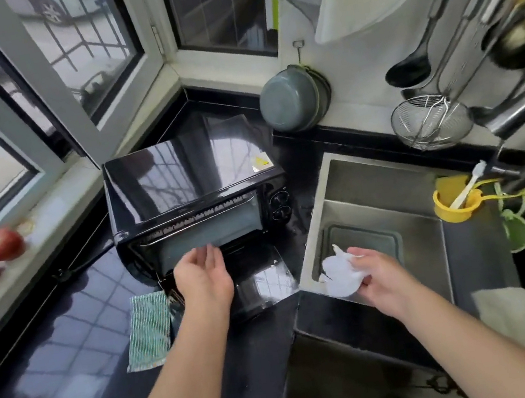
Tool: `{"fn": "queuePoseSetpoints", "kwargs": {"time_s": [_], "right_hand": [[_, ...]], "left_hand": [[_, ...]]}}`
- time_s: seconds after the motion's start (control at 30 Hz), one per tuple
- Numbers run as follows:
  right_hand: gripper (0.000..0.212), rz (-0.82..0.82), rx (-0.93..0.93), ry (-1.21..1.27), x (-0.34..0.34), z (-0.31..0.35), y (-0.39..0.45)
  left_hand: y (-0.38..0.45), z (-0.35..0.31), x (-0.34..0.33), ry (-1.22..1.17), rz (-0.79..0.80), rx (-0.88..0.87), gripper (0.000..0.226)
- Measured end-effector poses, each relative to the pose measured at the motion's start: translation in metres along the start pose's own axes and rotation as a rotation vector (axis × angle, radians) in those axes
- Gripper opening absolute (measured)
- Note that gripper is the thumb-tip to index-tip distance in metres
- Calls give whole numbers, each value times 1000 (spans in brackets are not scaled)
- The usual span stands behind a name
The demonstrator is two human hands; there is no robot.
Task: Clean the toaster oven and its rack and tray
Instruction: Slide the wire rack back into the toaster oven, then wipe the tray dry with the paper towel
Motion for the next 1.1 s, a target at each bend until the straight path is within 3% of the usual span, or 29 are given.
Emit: {"fn": "queuePoseSetpoints", "kwargs": {"time_s": [0.1, 0.2, 0.33, 0.4, 0.5, 0.57, 0.6, 0.7, 0.77, 0.9, 1.0, 1.1], "right_hand": [[25, -37, 22, 84, 33, 12, 1], [41, -121, 78, 180, 98, 28, 1], [41, -187, 155, 260, 188, 54, -1], [30, -161, 183, 269, 216, 69, 1], [42, -184, 182, 219, 245, 84, 17], [35, -140, 164, 166, 258, 91, 33], [28, -128, 158, 144, 265, 92, 43], [42, -136, 135, 105, 288, 90, 70], [47, -141, 113, 102, 303, 89, 82], [41, -190, 66, 165, 323, 87, 89], [39, -225, 39, 229, 325, 86, 87], [37, -238, 20, 213, 323, 88, 81]], "left_hand": [[-33, 61, 26, 225, 55, 183, 30], [-73, 130, 33, 642, 233, 358, 27], [-104, 213, 18, 1067, 461, 418, 22], [-93, 251, -1, 1209, 495, 376, 21], [-42, 299, -34, 1506, 396, 188, 26], [13, 321, -44, 1631, 255, 11, 29], [39, 328, -44, 1642, 178, -13, 35], [108, 347, -24, 1700, 11, 4, 42], [127, 361, -9, 1699, -44, 60, 35], [125, 368, -2, 1419, -245, 98, 10], [124, 361, -1, 1260, -283, 159, 21], [107, 354, -7, 1266, -262, 160, 34]]}}
Point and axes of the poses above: each hand's wrist, its own y-axis towards the middle knuckle, its own x-axis out of the back of the hand, z = x × y, the point moved 3 cm from there along y, towards the middle knuckle, and after that the axes turned 7 degrees about -z, right-handed, at the moved point
